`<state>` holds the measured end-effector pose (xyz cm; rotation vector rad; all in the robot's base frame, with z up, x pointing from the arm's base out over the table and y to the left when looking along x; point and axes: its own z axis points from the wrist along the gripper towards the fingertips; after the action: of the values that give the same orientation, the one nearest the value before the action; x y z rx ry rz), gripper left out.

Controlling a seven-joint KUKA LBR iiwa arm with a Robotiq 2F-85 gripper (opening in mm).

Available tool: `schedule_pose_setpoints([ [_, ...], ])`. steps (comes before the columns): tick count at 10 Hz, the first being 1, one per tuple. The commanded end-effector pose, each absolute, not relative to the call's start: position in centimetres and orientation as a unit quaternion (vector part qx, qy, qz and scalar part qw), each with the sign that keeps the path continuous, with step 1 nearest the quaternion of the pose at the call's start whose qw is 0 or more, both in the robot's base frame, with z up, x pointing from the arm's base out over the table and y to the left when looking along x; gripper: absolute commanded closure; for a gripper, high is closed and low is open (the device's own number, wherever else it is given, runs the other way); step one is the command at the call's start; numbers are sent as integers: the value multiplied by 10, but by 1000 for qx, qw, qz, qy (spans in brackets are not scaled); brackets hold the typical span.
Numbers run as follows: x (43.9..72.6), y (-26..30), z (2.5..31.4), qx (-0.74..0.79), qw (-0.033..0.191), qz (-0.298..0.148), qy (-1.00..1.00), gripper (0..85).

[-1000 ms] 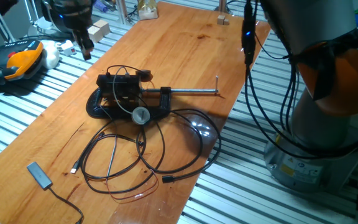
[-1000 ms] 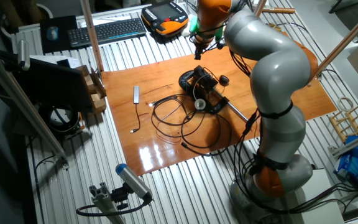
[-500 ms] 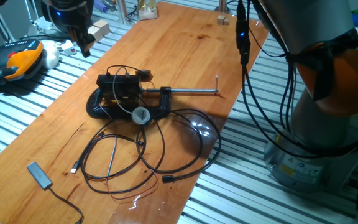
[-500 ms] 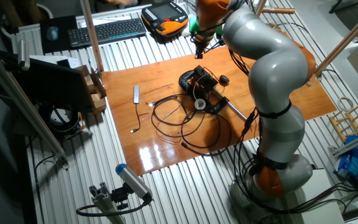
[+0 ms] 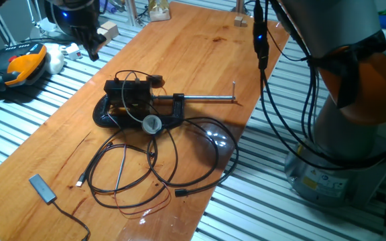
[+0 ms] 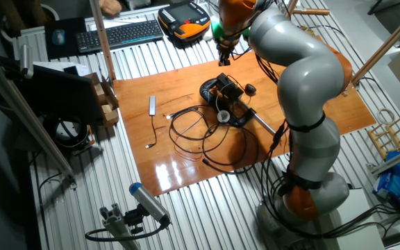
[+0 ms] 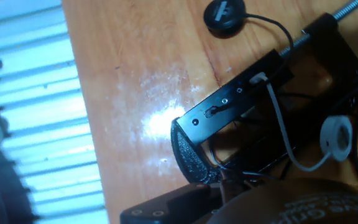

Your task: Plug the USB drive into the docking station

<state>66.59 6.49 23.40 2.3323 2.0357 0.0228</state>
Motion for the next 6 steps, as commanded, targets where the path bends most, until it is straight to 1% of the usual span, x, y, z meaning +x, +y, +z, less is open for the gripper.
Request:
schedule_pose_setpoints([
  [1,662,67,233,162,14,16,987,850],
  [3,654,68,222,156,18,17,987,850],
  [6,645,60,199,134,40,26,990,850],
])
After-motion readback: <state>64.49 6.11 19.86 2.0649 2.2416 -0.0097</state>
